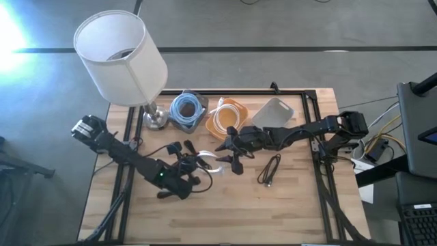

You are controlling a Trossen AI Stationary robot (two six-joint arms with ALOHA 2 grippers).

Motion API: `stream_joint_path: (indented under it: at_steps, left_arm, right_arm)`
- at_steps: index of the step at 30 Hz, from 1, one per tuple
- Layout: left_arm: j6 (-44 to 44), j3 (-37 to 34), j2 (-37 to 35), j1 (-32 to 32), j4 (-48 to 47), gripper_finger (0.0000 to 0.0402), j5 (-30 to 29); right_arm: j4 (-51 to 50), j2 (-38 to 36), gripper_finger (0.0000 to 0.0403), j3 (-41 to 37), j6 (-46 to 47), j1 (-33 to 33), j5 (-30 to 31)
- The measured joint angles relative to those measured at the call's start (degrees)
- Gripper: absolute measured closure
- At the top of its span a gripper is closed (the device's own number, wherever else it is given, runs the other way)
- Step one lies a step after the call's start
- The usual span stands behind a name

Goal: Pick & Place USB Port
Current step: Put the white HDMI cable into the yellow bin

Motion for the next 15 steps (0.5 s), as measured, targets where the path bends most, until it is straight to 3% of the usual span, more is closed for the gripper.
stream_joint_path:
  at_steps: [5, 15]
  left_arm:
    - [1.8, 0.4, 0.0, 0.8, 2.2, 0.0376, -2.6]
    - [13.6, 1.7, 0.0, -0.2, 13.5, 0.0376, -2.9]
  right_arm:
    - [-0.1, 0.0, 0.0216, 0.0, -0.1, 0.0, 0.0]
    - [-0.2, 0.0, 0.0216, 0.0, -5.7, 0.0, 0.6]
